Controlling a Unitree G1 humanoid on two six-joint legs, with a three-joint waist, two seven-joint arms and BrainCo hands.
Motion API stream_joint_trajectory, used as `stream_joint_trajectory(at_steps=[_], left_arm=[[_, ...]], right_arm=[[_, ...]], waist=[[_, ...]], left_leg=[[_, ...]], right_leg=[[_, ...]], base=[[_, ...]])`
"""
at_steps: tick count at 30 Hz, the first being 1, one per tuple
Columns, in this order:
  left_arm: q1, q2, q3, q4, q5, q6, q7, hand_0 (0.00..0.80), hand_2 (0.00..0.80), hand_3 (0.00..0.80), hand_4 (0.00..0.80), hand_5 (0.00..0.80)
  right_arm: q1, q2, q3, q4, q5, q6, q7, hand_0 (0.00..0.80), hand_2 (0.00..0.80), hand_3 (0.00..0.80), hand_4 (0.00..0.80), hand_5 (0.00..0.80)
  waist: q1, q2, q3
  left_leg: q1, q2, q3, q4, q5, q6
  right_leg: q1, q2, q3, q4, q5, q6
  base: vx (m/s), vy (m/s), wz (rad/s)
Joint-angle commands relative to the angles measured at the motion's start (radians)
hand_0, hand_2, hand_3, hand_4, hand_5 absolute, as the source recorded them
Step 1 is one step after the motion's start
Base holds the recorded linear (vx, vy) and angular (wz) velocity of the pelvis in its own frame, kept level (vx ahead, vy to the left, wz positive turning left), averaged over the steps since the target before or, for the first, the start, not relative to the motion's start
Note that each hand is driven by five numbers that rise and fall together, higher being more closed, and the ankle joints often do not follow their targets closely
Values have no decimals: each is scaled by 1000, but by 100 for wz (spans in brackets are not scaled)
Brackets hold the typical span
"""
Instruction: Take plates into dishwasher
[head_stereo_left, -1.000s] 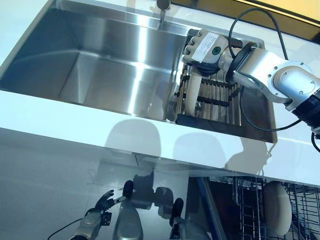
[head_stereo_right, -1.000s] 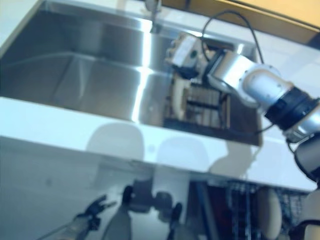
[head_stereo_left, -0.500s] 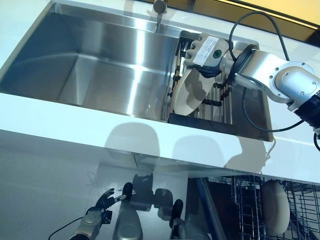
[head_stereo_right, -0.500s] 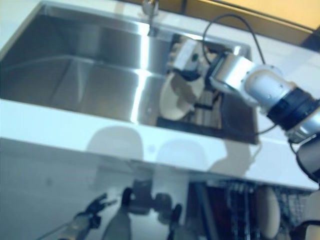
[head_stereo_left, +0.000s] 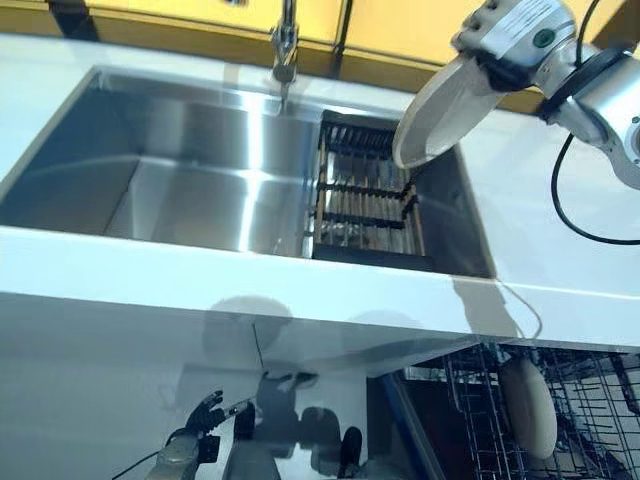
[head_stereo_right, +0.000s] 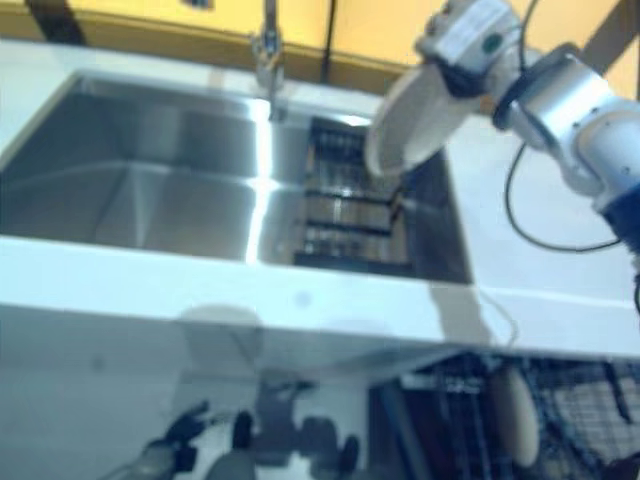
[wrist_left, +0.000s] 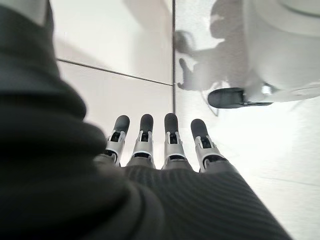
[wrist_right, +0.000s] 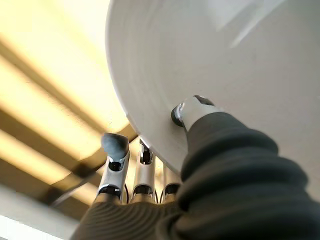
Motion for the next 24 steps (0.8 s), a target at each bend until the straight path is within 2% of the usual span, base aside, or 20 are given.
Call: stream_joint_trajectory(at_steps=[1, 6, 13, 18, 24], left_arm=[[-13, -17, -10, 38, 26, -32, -7, 0, 0, 0, 0, 0], [-2, -26, -7, 49, 42, -25, -24, 0, 0, 0, 0, 0], [-1, -28, -1, 53, 48, -21, -31, 0, 0, 0, 0, 0], [4, -39, 8, 58, 67, -20, -37, 0, 0, 0, 0, 0], [6, -43, 18, 65, 89, -24, -42, 0, 0, 0, 0, 0]], right_arm=[[-10, -87, -47, 44, 53, 128, -57, 800, 800, 800, 800, 800], [111, -149, -174, 34, 94, 203, -56, 800, 800, 800, 800, 800], [322, -227, -363, 1, 165, 231, -33, 800, 800, 800, 800, 800], [536, -266, -560, 10, 297, 217, -51, 800, 800, 800, 800, 800], [843, -258, -842, -25, 369, 195, -59, 800, 800, 800, 800, 800]], waist=[[-7, -14, -72], [-45, 7, -97], [-97, 13, -109], [-139, 20, -114], [-183, 23, -113]], left_leg=[[77, -79, 20, -2, -113, 71], [111, -74, 39, -2, -127, 72], [129, -61, 76, -2, -134, 71], [133, -49, 102, -2, -137, 67], [140, -37, 134, -2, -141, 67]], right_leg=[[-4, 38, 6, 2, 17, 10], [14, 41, 37, 2, 12, 14], [7, 51, 79, 2, 15, 19], [-7, 61, 113, 2, 20, 22], [-24, 69, 151, 2, 27, 24]], base=[[81, 42, -14], [61, 31, -22], [25, 17, -18], [16, -3, -24], [2, -16, -18]])
